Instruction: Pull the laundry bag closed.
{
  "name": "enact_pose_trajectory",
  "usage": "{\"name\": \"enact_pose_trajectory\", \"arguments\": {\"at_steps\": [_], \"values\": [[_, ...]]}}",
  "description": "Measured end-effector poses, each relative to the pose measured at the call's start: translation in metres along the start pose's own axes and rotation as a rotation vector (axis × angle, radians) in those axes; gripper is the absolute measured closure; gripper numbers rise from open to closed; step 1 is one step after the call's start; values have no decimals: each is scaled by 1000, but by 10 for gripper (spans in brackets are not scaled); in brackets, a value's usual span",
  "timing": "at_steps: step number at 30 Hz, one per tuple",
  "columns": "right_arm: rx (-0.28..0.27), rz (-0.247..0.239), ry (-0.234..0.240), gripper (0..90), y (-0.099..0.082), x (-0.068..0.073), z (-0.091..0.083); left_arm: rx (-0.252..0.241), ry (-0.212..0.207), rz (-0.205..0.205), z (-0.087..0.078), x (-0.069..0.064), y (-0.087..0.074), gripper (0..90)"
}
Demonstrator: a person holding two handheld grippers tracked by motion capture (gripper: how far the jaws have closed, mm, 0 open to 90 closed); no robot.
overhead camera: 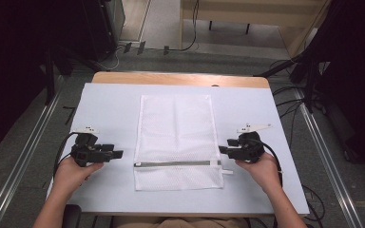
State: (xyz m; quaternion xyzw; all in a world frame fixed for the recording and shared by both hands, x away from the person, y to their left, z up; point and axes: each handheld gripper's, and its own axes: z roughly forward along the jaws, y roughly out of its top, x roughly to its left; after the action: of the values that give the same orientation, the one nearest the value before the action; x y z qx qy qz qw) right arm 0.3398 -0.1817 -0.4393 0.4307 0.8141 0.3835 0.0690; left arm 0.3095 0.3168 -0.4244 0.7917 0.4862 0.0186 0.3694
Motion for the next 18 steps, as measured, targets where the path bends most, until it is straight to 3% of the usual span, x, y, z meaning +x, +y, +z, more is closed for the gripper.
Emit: {"name": "enact_pose_trajectory", "arguments": {"at_steps": [18], "values": [[8,-65,65,550,9,32,4,-20,15,4,-3,-3,-4,408]]}}
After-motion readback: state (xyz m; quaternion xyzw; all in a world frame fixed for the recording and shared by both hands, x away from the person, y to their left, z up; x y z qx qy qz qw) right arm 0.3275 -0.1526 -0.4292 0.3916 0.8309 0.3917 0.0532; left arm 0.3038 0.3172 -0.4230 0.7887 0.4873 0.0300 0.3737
